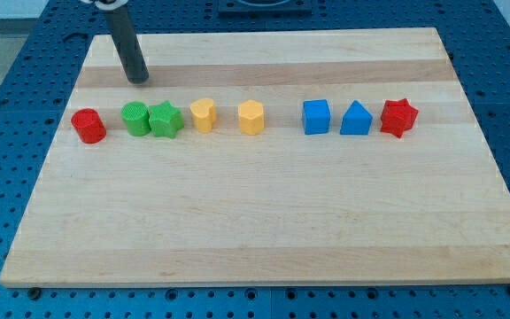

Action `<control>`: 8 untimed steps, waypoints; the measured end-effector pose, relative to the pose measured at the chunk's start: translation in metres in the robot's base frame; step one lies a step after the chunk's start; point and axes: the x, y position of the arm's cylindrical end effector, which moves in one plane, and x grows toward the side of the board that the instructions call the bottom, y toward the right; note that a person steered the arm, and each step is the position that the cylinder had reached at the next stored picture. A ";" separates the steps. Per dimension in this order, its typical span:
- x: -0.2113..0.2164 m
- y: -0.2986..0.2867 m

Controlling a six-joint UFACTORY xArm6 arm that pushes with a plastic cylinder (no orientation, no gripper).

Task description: Push the red circle closer to the green circle

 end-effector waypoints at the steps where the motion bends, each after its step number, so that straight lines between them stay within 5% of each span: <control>1: -0.037 -0.028; 8: 0.156 -0.055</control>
